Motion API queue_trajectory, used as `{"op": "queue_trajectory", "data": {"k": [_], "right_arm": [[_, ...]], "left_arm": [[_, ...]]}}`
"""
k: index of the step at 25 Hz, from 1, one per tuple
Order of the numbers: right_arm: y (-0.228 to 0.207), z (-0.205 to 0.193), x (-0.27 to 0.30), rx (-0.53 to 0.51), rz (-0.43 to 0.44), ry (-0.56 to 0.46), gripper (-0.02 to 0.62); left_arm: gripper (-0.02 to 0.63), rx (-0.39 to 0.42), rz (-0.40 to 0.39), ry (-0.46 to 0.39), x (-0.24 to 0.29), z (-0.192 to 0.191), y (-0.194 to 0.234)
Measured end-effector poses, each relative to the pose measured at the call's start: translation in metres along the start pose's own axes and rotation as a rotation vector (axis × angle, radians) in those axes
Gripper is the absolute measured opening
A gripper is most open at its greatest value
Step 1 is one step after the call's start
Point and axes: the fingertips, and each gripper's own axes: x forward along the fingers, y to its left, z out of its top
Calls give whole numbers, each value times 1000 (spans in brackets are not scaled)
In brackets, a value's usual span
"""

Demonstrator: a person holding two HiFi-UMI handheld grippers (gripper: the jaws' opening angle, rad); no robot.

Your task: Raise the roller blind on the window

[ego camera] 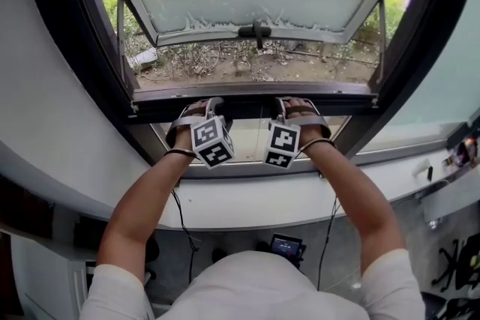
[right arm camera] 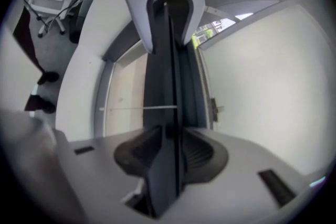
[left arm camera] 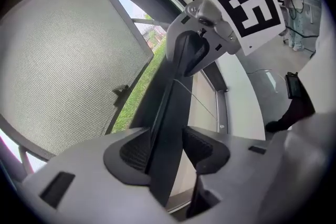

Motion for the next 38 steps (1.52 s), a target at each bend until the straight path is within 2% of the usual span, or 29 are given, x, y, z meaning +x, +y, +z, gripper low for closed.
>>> {"op": "queue_trajectory", "data": {"k": [4, 7, 11, 16, 21, 25, 32, 38], "right_arm": [[3, -1, 1, -89, 5, 42, 118], [4, -1, 0, -89, 30, 54, 117], [6, -1, -1, -69, 14, 56, 118], [7, 2, 0, -45, 3, 53, 117], [2, 0, -1, 43, 15, 25, 117], [-2, -1, -4, 34, 13, 18, 117], [0, 0, -5, 19, 73, 30, 115], [6, -1, -3, 15, 64, 48, 115]], "left_arm": [[193, 18, 29, -4, 2, -1, -2], [193, 12, 23, 15, 2, 1, -3], [192, 85, 32, 54, 1, 0, -5], [190, 60, 19, 61, 1, -3, -6], [190, 28, -5, 44, 0, 1, -6], [190, 17, -3, 31, -2, 3, -4], [190, -2, -23, 27, -3, 4, -5], [190, 8, -41, 47, -1, 2, -11]]}}
